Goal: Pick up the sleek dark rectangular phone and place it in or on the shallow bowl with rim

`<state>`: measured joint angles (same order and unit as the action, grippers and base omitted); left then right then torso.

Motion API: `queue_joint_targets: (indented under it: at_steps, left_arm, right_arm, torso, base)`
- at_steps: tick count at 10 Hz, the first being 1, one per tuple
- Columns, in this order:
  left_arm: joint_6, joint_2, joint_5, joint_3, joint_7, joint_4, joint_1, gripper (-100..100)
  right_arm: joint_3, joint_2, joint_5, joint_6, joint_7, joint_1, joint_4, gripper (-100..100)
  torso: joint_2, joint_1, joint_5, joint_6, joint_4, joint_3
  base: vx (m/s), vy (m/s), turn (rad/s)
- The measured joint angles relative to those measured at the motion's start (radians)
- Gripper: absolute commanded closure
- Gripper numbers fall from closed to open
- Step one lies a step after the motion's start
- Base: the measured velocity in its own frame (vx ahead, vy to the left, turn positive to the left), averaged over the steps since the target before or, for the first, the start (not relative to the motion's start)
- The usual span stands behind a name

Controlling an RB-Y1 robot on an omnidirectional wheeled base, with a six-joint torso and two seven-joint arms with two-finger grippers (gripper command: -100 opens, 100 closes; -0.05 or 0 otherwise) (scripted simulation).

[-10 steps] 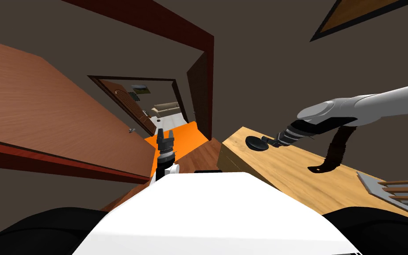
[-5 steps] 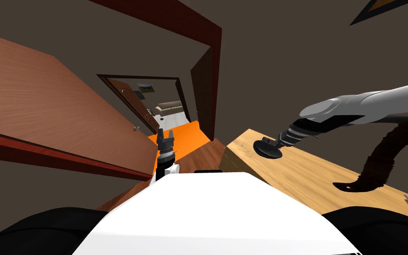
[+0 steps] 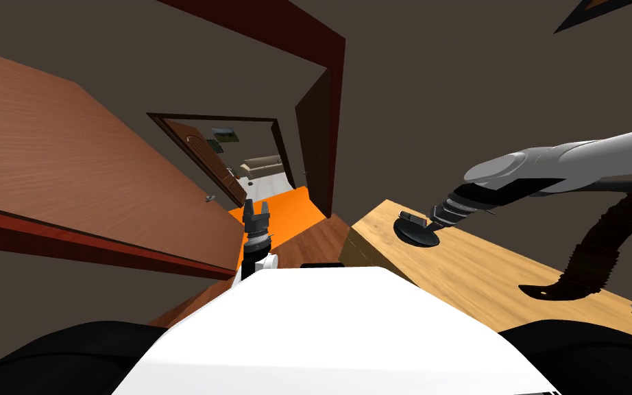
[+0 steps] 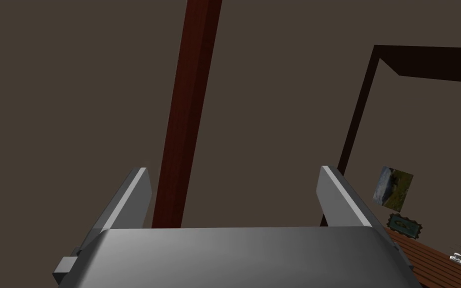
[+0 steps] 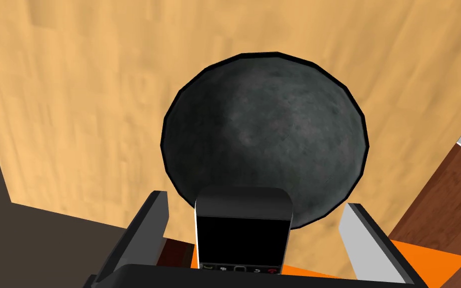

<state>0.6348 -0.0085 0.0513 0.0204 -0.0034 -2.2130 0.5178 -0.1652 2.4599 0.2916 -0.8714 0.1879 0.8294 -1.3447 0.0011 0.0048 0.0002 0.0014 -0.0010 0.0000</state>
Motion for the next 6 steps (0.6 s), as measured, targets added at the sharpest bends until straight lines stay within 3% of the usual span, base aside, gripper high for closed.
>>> queue_joint_targets:
  at_steps: [1, 3, 6]
  left_arm:
    - [0.000, 0.000, 0.000, 0.000, 0.000, 0.000, 0.000, 0]
    - [0.000, 0.000, 0.000, 0.000, 0.000, 0.000, 0.000, 0]
    - [0.000, 0.000, 0.000, 0.000, 0.000, 0.000, 0.000, 0]
  right_arm:
    - [0.000, 0.000, 0.000, 0.000, 0.000, 0.000, 0.000, -100]
    - [0.002, 0.016, -0.009, -0.033, 0.007, -0.010, 0.024, -100]
    - [-0.014, 0.051, -0.024, -0.106, 0.029, -0.059, 0.058, -100]
  torso:
    - [0.000, 0.000, 0.000, 0.000, 0.000, 0.000]
    - [0.002, -0.002, 0.000, 0.000, 0.001, 0.001]
    - [0.003, -0.002, 0.000, 0.000, 0.001, 0.002]
  base:
    - [-0.028, -0.017, 0.023]
    - [-0.047, -0.037, 0.023]
    - [-0.043, -0.040, 0.025]
